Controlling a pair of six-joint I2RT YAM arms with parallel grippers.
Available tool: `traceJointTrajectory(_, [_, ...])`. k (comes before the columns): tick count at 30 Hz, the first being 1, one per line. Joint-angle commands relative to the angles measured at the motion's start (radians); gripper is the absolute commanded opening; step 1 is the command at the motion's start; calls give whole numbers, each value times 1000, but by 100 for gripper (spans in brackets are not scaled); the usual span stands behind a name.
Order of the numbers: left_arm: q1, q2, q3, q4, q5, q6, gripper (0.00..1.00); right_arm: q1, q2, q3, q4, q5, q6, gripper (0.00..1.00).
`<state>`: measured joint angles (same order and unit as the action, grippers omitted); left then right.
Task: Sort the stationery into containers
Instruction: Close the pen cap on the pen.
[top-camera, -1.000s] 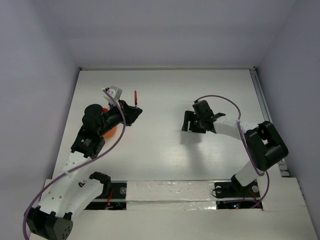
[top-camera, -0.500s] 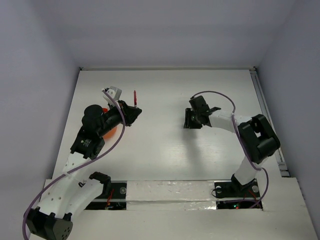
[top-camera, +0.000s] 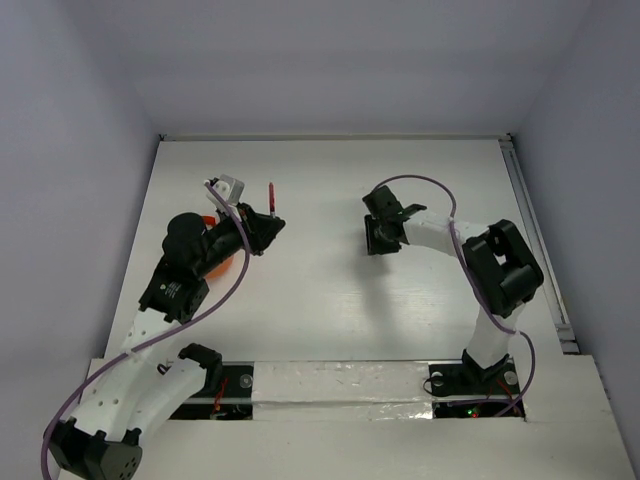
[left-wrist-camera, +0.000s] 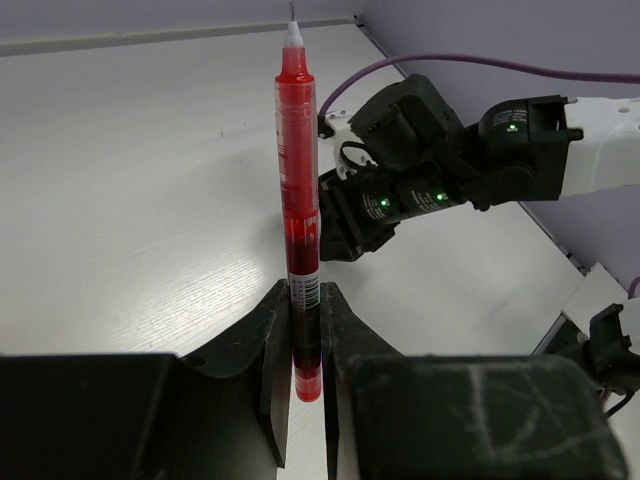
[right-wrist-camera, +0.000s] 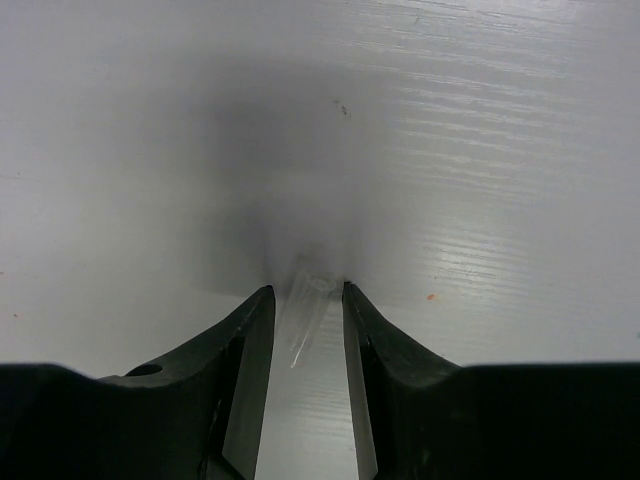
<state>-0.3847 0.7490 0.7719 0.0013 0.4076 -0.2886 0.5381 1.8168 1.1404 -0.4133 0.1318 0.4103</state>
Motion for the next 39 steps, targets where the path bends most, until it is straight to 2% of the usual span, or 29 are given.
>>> traceJointTrajectory(1, [-11,-20,41,31,-6,14,0,30,71,21,-116,95,-18,40])
traceJointTrajectory(11, [-39,-25,41,29,-12,17,0,82,127,79,-203,173,19,39])
traceJointTrajectory(14, [-39,-22,41,31,-15,17,0,82,127,65,-188,157,36,31])
traceJointTrajectory(15, [-39,-20,40,31,-15,17,0,82,125,59,-182,154,39,21])
traceJointTrajectory(18, [-39,-13,38,32,-15,17,0,82,130,41,-151,129,38,1])
traceJointTrajectory(22, [-39,7,35,34,-15,14,0,82,96,13,-88,114,35,0])
traceJointTrajectory(26, [-39,44,32,45,6,8,0,82,-64,-25,58,85,16,0])
traceJointTrajectory(32, [-39,108,17,101,118,-23,0,82,-345,-64,353,-82,12,0])
traceJointTrajectory(35, [-39,124,10,118,143,-27,0,82,-399,-47,479,-122,59,0])
traceJointTrajectory(39, [-39,144,1,149,166,-37,0,82,-436,-42,760,-184,142,0])
